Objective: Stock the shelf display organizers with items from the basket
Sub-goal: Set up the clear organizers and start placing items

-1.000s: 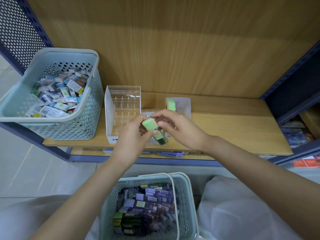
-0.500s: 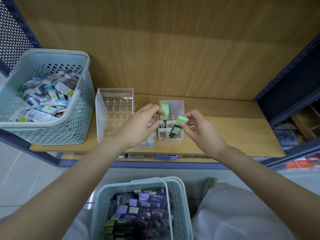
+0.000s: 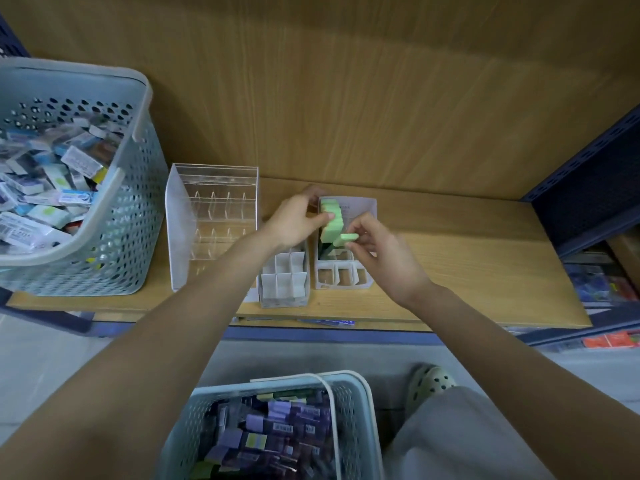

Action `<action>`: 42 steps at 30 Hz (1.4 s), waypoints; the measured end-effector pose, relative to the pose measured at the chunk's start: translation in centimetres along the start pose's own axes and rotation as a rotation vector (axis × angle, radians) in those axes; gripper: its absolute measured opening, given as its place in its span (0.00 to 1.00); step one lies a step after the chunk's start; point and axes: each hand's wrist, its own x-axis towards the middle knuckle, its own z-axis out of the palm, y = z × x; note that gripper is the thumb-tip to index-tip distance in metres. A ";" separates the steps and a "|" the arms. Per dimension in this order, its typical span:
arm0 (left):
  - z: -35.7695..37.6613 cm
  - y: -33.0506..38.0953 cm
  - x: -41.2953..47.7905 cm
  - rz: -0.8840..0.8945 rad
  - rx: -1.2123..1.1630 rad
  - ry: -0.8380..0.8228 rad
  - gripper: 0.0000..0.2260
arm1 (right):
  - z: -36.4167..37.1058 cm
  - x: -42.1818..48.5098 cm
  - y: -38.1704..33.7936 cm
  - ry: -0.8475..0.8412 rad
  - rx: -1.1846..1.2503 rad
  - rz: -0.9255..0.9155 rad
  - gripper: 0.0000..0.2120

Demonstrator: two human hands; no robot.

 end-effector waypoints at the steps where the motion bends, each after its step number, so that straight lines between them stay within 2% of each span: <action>1: 0.1 -0.2 0.1 0.008 -0.016 0.007 0.15 | 0.2 0.2 0.1 0.005 -0.004 0.003 0.05; 9: 0.4 -1.1 0.0 0.059 -0.050 0.030 0.16 | 2.3 1.2 0.9 0.055 -0.195 -0.012 0.08; 14: 0.5 -0.9 -0.3 0.085 -0.022 0.037 0.17 | 3.1 0.9 0.9 0.155 -0.184 -0.011 0.08; 17: 0.5 -0.8 -0.4 0.079 0.028 0.039 0.18 | 3.0 0.9 0.6 0.141 -0.260 -0.016 0.07; 20: 0.3 -0.6 -0.7 0.060 0.138 0.032 0.19 | 2.8 0.8 0.0 0.111 -0.402 -0.031 0.08; 24: -0.3 1.1 -1.9 0.045 0.591 0.115 0.19 | 2.5 -0.1 -0.7 0.049 -0.552 -0.049 0.15; 27: -1.3 2.6 -5.0 0.167 0.746 0.237 0.16 | 2.3 -1.6 -1.5 0.085 -0.627 -0.140 0.16; 30: -2.2 2.6 -10.3 0.384 0.785 0.286 0.13 | 2.2 -3.6 -2.4 0.259 -0.642 -0.224 0.12; 33: -2.1 0.7 -16.3 0.488 0.844 0.304 0.12 | 2.5 -6.3 -3.4 0.316 -0.623 -0.300 0.07; 36: -0.6 -2.4 -21.0 0.441 0.842 0.192 0.12 | 4.9 -9.9 -3.8 0.246 -0.510 -0.316 0.05; 38: 0.9 -5.0 -23.2 0.342 0.812 0.109 0.11 | 7.6 -12.6 -3.8 0.128 -0.434 -0.281 0.09; 42: 4.0 -10.3 -26.8 0.079 0.666 -0.079 0.09 | 13.1 -17.4 -3.4 -0.311 -0.320 -0.083 0.12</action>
